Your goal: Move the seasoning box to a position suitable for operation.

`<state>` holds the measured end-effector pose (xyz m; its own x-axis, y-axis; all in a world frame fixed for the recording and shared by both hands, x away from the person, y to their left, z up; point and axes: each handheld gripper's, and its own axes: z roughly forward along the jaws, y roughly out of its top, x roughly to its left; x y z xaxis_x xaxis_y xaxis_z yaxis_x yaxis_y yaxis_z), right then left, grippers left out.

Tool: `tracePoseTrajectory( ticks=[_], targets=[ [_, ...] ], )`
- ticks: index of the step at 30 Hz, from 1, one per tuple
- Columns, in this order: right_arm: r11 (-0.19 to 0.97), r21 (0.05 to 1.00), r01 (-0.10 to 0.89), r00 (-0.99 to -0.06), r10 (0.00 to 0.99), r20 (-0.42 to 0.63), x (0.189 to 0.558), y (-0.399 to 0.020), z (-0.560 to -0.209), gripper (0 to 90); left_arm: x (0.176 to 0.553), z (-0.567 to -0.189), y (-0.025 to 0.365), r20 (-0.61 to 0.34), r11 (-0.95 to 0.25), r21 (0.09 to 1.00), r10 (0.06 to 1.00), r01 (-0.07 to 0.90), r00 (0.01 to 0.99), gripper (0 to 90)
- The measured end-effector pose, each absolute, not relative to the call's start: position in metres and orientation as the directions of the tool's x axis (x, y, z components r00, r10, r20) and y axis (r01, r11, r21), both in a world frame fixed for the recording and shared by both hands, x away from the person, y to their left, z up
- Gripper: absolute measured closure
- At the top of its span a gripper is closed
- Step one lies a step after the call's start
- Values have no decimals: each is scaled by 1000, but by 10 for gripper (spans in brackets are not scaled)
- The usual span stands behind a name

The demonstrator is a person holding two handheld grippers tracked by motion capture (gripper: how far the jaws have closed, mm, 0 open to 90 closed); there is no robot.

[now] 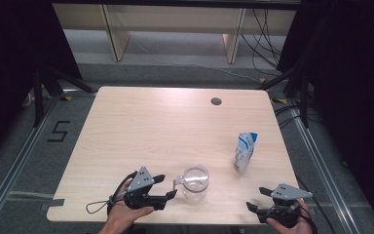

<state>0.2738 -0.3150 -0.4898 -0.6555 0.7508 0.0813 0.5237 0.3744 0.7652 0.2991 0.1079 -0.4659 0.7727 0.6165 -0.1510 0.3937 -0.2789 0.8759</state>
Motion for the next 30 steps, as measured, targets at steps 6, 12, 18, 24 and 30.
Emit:
tracePoseTrajectory(
  ticks=[6, 12, 18, 24, 30],
  targets=[
    [375, 770, 516, -664, 743, 84, 274, -316, -490, 260, 299, -462, 109, -150, -272, 879, 623, 392, 767, 352],
    [392, 767, 509, -666, 744, 62, 275, -316, -490, 260, 297, -457, 111, -165, -246, 881, 641, 405, 750, 367],
    [390, 764, 514, -667, 742, 69, 274, -315, -490, 260, 297, -454, 112, -158, -252, 881, 639, 399, 753, 391],
    [380, 760, 528, -667, 739, 94, 274, -314, -491, 260, 295, -451, 110, -160, -245, 886, 637, 394, 754, 429],
    [380, 759, 529, -667, 739, 95, 274, -313, -491, 260, 294, -446, 111, -134, -233, 906, 636, 354, 760, 590]
  ],
)
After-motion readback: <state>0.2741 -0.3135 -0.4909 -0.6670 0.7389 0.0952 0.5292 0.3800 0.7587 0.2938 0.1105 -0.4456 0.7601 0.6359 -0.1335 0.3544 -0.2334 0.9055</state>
